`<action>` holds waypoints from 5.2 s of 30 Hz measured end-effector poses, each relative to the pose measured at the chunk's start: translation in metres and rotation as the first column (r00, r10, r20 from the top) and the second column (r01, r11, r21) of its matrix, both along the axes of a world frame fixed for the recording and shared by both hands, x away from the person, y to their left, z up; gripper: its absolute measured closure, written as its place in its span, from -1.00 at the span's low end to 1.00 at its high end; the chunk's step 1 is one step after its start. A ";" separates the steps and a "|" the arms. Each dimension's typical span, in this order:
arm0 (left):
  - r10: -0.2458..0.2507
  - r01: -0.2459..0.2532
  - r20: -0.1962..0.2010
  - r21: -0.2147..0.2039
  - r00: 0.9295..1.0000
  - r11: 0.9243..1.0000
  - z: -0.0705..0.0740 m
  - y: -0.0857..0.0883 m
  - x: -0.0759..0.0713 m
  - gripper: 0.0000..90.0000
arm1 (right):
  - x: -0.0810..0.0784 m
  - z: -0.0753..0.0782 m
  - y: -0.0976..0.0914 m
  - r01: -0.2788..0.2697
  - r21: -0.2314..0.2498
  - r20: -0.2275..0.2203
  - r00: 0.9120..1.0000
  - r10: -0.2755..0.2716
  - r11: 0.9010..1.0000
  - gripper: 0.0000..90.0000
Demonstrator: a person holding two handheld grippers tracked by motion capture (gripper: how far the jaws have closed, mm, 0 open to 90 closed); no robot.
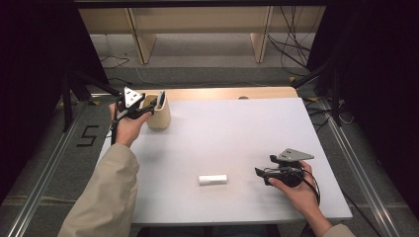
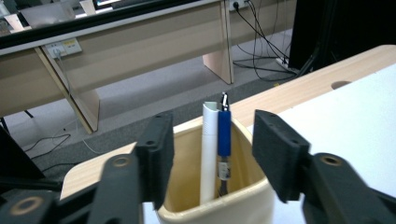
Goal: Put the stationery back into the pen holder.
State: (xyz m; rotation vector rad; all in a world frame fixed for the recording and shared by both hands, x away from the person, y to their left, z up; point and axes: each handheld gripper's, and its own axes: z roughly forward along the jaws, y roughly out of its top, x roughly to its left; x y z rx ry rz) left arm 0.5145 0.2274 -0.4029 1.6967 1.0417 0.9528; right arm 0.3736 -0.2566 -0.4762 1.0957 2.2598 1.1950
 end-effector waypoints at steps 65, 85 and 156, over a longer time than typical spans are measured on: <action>-0.408 0.437 -0.305 0.030 0.860 0.899 -0.071 -0.056 -0.163 -0.43 | 0.001 0.009 0.041 -0.316 -0.161 -0.033 0.949 0.314 0.935 -0.22; -0.422 0.455 -0.315 0.037 0.850 0.890 -0.074 -0.060 -0.165 -0.43 | 0.006 0.019 0.109 -0.530 -0.412 -0.137 0.840 0.524 0.741 -0.03; -0.428 0.462 -0.308 0.041 0.849 0.886 -0.074 -0.063 -0.165 -0.43 | 0.037 0.016 0.174 -0.715 -0.464 -0.382 0.694 0.610 0.523 0.41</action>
